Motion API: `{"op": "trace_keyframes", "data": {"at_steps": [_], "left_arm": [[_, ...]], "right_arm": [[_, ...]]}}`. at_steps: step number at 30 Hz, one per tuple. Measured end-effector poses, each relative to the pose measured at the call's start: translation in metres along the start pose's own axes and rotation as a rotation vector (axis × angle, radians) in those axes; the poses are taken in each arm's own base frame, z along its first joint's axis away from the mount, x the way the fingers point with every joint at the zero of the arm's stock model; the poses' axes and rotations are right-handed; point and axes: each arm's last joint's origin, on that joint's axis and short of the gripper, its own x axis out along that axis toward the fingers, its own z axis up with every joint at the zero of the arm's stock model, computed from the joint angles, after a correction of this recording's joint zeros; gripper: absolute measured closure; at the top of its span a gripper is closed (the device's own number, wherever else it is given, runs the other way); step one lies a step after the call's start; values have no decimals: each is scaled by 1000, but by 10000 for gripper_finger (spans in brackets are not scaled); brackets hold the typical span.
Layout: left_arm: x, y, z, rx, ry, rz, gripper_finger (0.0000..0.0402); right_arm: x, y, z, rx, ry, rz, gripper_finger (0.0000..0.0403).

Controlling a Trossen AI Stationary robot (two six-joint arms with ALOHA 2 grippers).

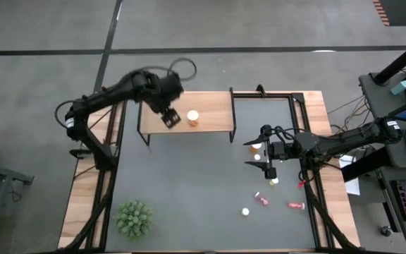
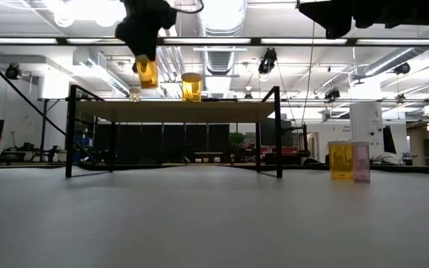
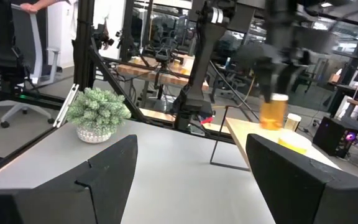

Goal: Pick and place medicine bottles onto shelf by color
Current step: Put the bottom orange pill bottle on the shelf aligned with the orange pill bottle

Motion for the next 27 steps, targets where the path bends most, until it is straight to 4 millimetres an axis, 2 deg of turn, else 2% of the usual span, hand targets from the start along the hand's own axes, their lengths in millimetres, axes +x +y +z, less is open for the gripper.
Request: {"op": "trace_keyframes", "data": {"at_steps": [3, 7, 16, 27], "left_arm": [[4, 16, 7, -17, -16, -13, 204], [13, 26, 14, -22, -1, 2, 204], [41, 21, 26, -12, 68, 11, 204], [48, 20, 30, -13, 75, 15, 198]], "right_arm": [[0, 0, 0, -7, -1, 0, 113], [0, 0, 0, -20, -2, -1, 113], [0, 0, 1, -21, -5, -2, 113], [0, 0, 1, -21, -5, -3, 113]]}}
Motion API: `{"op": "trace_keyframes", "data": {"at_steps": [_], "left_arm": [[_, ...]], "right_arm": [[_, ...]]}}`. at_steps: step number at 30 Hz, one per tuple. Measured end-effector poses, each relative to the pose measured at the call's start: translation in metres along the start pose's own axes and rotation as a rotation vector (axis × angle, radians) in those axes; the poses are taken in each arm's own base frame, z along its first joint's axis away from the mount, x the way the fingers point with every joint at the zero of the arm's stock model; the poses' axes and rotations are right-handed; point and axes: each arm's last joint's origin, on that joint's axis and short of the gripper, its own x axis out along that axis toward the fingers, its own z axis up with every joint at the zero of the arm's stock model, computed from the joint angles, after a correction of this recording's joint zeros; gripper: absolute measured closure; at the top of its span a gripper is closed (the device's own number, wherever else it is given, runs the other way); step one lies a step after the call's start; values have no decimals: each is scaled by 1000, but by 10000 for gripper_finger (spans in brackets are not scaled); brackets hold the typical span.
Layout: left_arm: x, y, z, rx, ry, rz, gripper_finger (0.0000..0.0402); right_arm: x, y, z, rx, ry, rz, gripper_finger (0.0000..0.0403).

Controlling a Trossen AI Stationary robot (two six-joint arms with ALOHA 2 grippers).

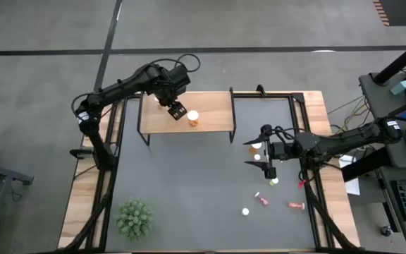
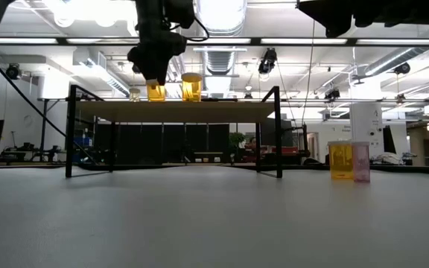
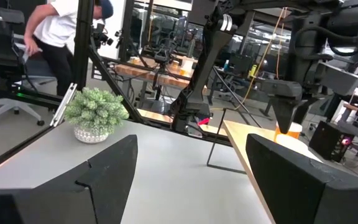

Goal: Pick and place medicine bottles onto shelf by color
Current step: Put the bottom orange pill bottle on the shelf aligned with the orange pill bottle

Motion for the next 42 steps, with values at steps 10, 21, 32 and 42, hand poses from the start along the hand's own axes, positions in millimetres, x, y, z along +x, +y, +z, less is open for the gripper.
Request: {"op": "trace_keyframes", "data": {"at_steps": [10, 21, 32, 42], "left_arm": [[0, 0, 2, 52, -18, -1, 148], [-36, 4, -9, 165, -118, -9, 146], [-42, -1, -38, 293, -255, -20, 316], [-10, -8, -48, 286, -346, 19, 390]], "right_arm": [[0, 0, 0, -6, 0, 0, 113], [0, 0, 0, -6, 1, -6, 113], [-1, -1, 3, -63, -18, -19, 113], [-1, -4, 4, -133, -9, -93, 113]]}}
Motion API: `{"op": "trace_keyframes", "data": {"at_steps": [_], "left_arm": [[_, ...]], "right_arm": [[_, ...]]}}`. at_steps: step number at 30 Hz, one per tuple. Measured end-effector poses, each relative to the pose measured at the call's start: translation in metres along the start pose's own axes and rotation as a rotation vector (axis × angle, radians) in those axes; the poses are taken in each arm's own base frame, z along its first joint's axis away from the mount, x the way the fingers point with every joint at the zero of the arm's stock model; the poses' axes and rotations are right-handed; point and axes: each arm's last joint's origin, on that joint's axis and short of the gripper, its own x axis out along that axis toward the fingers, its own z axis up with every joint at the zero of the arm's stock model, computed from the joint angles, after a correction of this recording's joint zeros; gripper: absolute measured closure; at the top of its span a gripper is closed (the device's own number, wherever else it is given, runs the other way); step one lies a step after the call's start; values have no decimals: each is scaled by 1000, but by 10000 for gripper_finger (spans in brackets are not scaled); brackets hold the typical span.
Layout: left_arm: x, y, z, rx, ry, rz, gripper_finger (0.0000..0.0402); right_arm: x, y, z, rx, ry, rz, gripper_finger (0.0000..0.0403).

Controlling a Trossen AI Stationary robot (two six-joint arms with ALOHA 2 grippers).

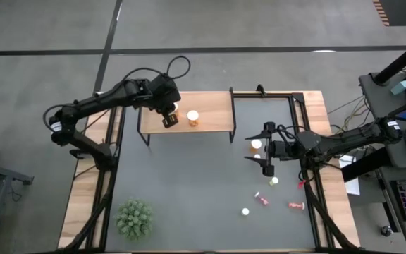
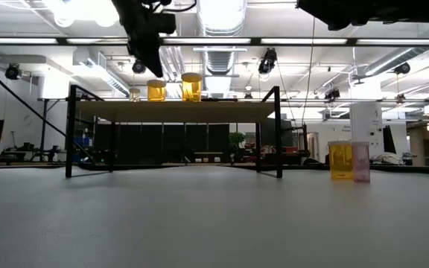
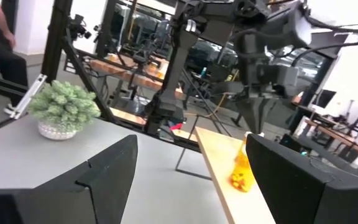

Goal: Pick and place medicine bottles onto shelf by color
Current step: Put the bottom orange pill bottle on the shelf aligned with the orange pill bottle

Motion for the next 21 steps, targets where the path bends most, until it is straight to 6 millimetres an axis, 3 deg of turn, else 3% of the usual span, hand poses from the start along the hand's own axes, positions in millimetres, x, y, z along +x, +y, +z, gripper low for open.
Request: {"op": "trace_keyframes", "data": {"at_steps": [10, 21], "left_arm": [[15, -2, 3, -24, -43, 9, 400], [5, 1, 10, -35, -141, 17, 400]], "right_arm": [[0, 0, 0, -7, 1, -4, 113], [0, 0, 0, -8, 2, -4, 113]]}}
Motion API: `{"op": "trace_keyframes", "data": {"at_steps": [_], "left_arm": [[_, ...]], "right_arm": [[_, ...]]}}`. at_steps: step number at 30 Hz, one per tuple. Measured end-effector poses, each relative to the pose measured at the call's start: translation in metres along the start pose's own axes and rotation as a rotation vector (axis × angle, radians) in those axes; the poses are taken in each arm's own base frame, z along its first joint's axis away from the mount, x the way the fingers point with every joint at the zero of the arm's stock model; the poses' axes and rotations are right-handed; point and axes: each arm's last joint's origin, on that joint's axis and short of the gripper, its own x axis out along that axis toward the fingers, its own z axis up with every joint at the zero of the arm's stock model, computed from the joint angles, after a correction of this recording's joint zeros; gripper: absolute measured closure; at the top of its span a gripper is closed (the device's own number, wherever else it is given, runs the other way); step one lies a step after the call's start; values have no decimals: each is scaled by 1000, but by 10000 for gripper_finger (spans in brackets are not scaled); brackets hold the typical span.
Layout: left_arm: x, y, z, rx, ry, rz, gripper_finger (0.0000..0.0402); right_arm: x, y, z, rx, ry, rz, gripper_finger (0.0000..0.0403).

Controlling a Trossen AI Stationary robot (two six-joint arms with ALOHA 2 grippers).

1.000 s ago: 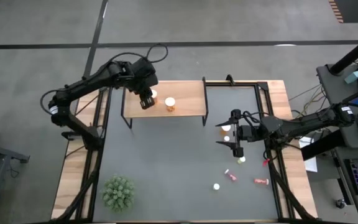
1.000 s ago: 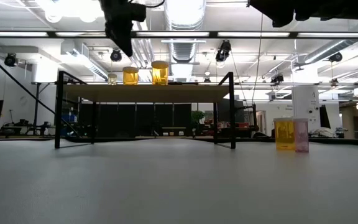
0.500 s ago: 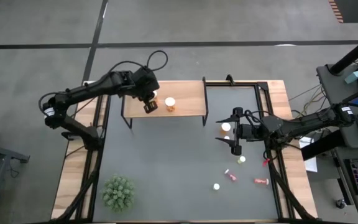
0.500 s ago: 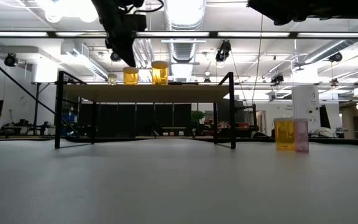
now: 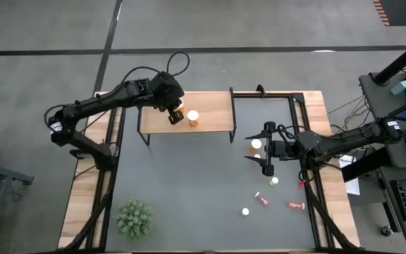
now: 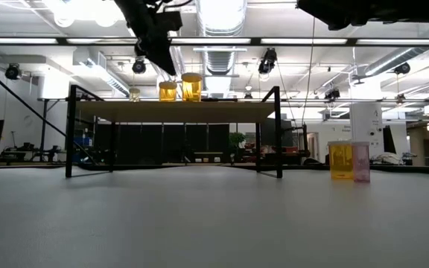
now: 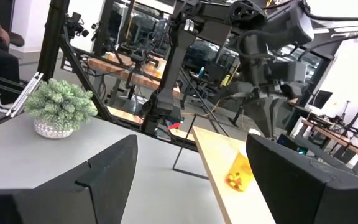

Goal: Pick and place medicine bottles onto shelf by color
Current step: Put the bottom orange pill bottle on the shelf aligned with the orange pill bottle

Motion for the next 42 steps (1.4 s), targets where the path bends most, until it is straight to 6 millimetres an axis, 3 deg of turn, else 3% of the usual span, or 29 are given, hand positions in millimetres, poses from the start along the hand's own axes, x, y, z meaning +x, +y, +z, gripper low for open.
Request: {"op": "trace_keyframes", "data": {"at_steps": [5, 15, 26, 42], "left_arm": [[4, 2, -4, 26, 26, 96, 400], [24, -2, -9, 25, 45, 97, 400], [30, -6, -1, -22, -70, -1, 400], [32, -7, 4, -33, -142, 1, 400]], "right_arm": [[0, 0, 0, -1, 0, 0, 113], [0, 0, 0, -2, 1, -1, 113], [0, 0, 0, -2, 5, -10, 113], [0, -1, -1, -4, 14, -23, 113]]}}
